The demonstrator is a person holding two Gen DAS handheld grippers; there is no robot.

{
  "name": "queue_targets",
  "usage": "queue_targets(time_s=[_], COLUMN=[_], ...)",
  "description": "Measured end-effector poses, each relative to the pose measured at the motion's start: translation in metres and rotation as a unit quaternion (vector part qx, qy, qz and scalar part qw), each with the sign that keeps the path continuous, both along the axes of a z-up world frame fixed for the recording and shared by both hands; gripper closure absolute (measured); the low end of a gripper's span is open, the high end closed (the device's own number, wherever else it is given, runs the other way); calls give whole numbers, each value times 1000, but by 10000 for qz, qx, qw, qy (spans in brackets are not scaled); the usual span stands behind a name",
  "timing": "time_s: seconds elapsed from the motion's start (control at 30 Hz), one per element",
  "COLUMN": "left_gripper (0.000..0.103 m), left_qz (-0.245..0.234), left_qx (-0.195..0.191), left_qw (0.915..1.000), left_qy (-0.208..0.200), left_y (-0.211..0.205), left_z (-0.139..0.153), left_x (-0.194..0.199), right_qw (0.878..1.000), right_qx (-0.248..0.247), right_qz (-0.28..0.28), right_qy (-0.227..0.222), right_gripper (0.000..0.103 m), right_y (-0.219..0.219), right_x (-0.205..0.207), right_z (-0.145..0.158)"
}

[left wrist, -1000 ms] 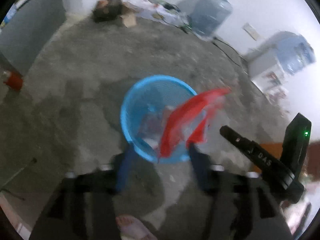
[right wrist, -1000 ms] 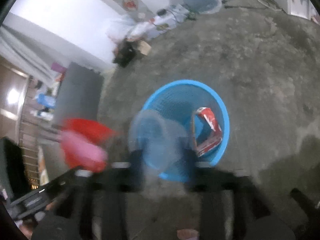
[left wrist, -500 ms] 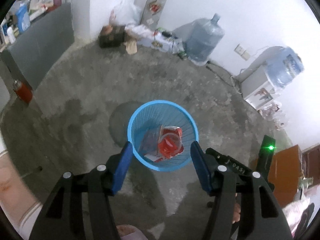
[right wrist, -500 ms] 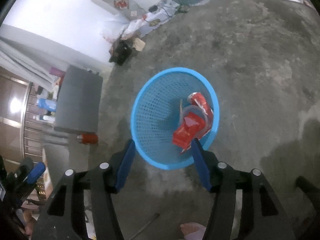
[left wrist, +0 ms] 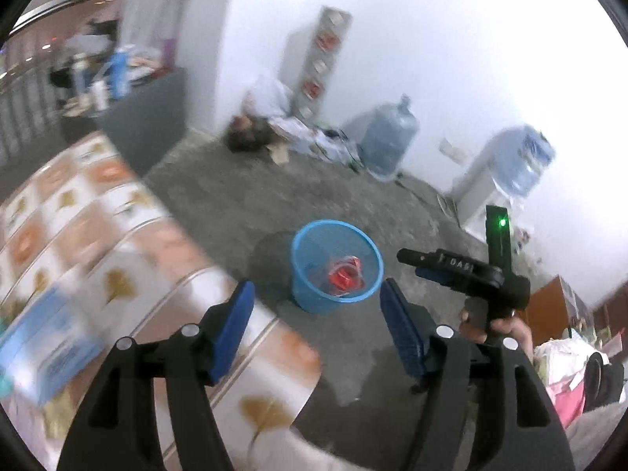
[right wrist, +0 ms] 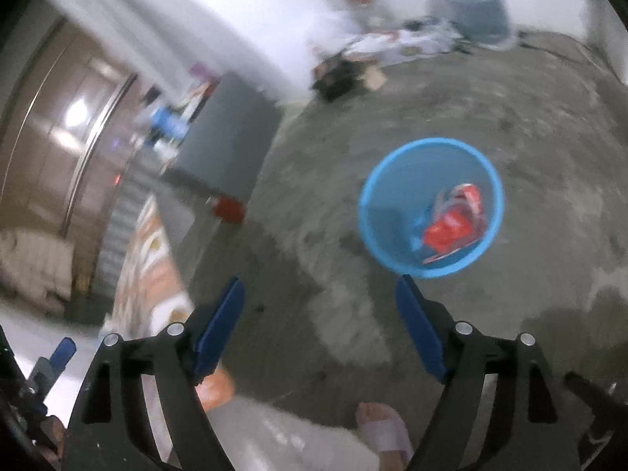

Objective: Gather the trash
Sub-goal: 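Move both tools back toward the table, then grasp the blue medicine box with the right tool while the left tool grasps the Pepsi bottle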

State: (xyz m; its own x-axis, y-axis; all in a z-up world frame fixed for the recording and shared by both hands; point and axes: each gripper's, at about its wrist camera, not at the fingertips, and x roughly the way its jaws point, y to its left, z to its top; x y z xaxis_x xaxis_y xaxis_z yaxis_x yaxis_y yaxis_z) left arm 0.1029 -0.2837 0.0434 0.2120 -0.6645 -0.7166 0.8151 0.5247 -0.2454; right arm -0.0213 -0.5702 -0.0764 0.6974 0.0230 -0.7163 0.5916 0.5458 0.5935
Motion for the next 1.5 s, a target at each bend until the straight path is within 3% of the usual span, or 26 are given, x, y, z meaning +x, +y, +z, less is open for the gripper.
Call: queue_targets(time_s=[0.13, 0.3, 0.4, 0.57, 0.7, 0.9, 1.07, 1.27, 1.5], left_gripper=[38, 38, 38, 38, 38, 38, 38, 38, 38], left_qz=[756, 1619, 2212, 2861, 3156, 3431, 3731, 3925, 3941], left_qx=[-321, -716, -911, -1231, -1371, -1488, -1614, -1640, -1718], left_qw=[9966, 9842, 9708, 9502, 9389, 9274, 9137, 9050, 9027], left_qy=[-100, -100, -168, -114, -83, -45, -9, 84, 149], left_y=[86, 187, 246, 310, 344, 382, 413, 438, 451], left_z=[0, -5, -8, -16, -21, -32, -39, -47, -55], left_x=[-1, -2, -6, -9, -12, -10, -12, -14, -13], right_qw=[9981, 9918, 9842, 9720, 9628, 9439, 9332, 9285, 8942], right_qx=[-147, -176, 40, 299, 141, -524, -914, -992, -1169], right_qz=[592, 1238, 1721, 2284, 2665, 3217, 3415, 3547, 4314], right_qy=[-130, -262, -407, -472, -421, -534, -641, -472, 238], right_gripper=[27, 27, 27, 27, 27, 27, 27, 27, 27], right_y=[33, 74, 102, 150, 189, 244, 265, 276, 314], right_x=[23, 52, 74, 104, 126, 169, 217, 279, 309], right_z=[22, 40, 48, 57, 68, 96, 112, 98, 68])
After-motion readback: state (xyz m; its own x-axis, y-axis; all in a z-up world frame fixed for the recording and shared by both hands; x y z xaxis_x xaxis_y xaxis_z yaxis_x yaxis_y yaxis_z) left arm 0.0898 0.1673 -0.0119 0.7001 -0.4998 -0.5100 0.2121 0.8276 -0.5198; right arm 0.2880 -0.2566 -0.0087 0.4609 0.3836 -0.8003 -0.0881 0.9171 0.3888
